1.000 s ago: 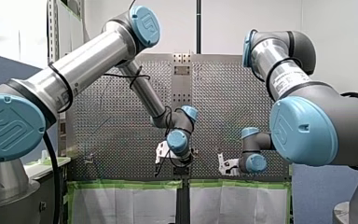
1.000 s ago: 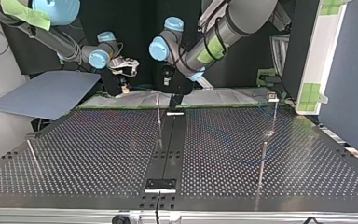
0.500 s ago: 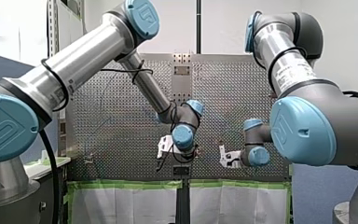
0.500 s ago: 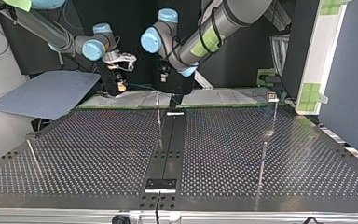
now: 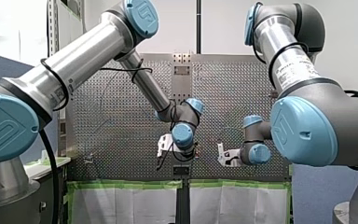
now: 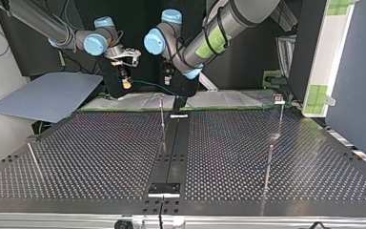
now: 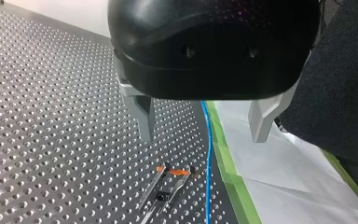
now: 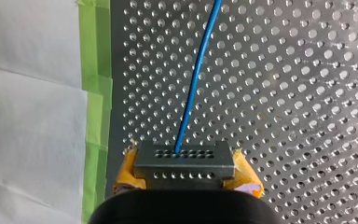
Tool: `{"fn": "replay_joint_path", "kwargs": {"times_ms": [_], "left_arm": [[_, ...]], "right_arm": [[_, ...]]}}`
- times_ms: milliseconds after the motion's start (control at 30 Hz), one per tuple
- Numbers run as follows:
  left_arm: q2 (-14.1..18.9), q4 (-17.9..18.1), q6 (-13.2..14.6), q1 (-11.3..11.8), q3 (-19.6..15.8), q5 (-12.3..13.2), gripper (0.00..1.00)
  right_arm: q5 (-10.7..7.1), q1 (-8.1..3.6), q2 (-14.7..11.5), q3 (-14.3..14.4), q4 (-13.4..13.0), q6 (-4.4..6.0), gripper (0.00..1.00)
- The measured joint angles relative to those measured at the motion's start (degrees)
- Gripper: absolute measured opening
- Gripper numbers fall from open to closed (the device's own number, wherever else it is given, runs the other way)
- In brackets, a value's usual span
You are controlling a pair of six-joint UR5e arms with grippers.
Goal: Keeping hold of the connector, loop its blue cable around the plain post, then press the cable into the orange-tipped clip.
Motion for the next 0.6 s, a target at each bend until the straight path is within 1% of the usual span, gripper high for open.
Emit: {"fn": "replay_joint_path", "kwargs": {"times_ms": [167, 367, 433, 600], "left_arm": [[0.0, -0.1, -0.8, 0.2, 0.0, -0.9, 1.0], [0.0, 0.3, -1.5, 0.7, -0.2, -1.5, 1.0], [-0.2, 0.4, -1.6, 1.0, -0.3, -1.2, 1.0], [-1.7, 0.9, -3.1, 1.7, -0.4, 0.7, 1.0]], "right_arm": [[-1.01, 0.03, 0.0, 0.1, 0.2, 0.22, 0.0], [-3.95, 0.1, 0.0, 0.2, -0.5, 0.29, 0.0], [-4.87, 0.15, 0.0, 0.2, -0.9, 0.42, 0.0], [-7.61, 0.43, 0.0, 0.2, -1.5, 1.36, 0.0]]}}
